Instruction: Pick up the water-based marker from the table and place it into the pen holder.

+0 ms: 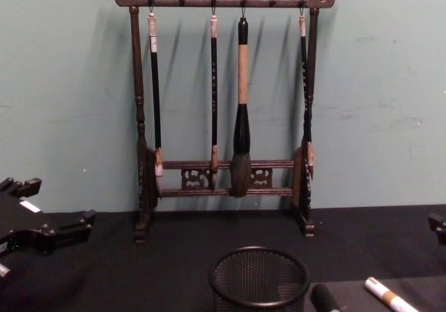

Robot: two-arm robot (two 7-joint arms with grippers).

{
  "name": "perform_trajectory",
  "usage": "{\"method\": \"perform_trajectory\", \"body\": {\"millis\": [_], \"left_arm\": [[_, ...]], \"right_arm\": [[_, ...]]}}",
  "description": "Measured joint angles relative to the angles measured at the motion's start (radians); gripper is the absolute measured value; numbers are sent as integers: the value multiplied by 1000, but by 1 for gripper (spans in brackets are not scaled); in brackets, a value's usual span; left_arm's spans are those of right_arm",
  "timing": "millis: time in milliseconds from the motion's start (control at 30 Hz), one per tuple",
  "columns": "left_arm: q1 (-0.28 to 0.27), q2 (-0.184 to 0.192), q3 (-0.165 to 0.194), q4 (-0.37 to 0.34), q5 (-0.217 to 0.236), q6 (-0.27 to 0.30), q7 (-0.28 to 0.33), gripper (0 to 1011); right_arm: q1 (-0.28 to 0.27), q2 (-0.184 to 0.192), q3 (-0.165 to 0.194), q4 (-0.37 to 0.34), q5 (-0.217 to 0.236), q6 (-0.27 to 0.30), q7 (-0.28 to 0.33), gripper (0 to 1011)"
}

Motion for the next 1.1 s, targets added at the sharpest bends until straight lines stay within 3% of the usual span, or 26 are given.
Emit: {"method": "perform_trajectory", "body": {"millis": [1100], "left_arm": [[0, 0, 0, 0, 0, 0, 0, 1001]], "right_arm": [[0, 0, 0, 0, 0, 0, 0, 1003]]}}
